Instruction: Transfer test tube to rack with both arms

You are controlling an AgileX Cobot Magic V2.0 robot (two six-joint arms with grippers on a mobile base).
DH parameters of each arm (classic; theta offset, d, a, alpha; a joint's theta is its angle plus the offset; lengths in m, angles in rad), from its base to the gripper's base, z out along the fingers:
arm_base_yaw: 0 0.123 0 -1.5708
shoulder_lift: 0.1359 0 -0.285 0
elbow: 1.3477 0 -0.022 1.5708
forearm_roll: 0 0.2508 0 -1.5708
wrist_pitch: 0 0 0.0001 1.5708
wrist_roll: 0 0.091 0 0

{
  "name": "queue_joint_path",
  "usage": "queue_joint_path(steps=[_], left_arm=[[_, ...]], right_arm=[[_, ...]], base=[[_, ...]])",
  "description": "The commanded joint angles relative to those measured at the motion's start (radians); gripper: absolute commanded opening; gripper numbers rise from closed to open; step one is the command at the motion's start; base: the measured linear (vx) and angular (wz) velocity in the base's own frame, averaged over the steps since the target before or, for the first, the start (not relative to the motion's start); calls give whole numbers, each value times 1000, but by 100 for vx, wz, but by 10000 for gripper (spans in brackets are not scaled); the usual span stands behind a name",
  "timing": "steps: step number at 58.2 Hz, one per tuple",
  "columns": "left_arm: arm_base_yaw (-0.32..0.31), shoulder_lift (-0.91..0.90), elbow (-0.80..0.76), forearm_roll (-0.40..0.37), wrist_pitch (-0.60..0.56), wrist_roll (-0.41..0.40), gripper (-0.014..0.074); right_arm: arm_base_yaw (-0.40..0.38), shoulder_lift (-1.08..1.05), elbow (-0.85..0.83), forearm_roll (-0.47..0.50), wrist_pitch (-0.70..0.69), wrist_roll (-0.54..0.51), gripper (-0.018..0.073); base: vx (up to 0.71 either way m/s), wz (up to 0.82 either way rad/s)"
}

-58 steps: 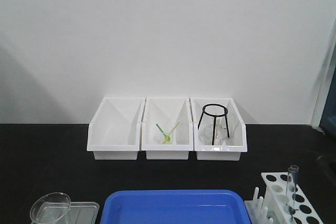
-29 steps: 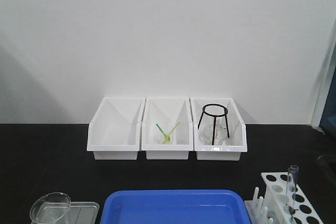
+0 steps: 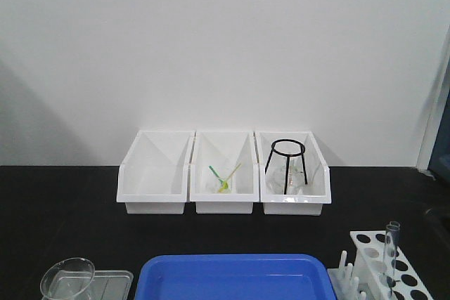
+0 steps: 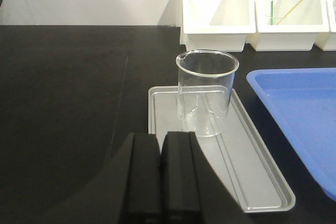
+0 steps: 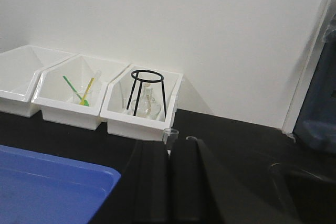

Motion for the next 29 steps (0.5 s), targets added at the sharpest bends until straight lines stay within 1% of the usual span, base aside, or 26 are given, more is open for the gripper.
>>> queue_joint_path(steps=[1,2,6,10,12,16,23,29], left_arm=[[2,-15,-26,2,-81,-1,-6],[2,-15,-26,2,-81,-1,-6],[2,-15,-26,2,-81,-1,-6],[2,-15,-26,2,-81,-1,-6],[2,-15,-26,2,-81,-1,-6],[2,-15,-26,2,-81,-1,-6],[2,-15,-26,2,-81,-1,-6],[2,-15,-26,2,-81,-1,-6]], right_arm=[[36,-41,40,291,-13,-277,-11],[47,-53,56,369,-8,-340,-11],[82,-101,107,613,29,-539,-11],[111,-156,151,783,57,-700,-11],[122,-186,171,838,70,-762,-11],[127,-243,202,886,90,-825,-11],[127,-366,280,891,80,-807,-11],[129,-489,276,902,211,-814,-11]], base=[[0,0],[0,0],[0,0],[0,0],[0,0],[0,0],[0,0],[0,0]])
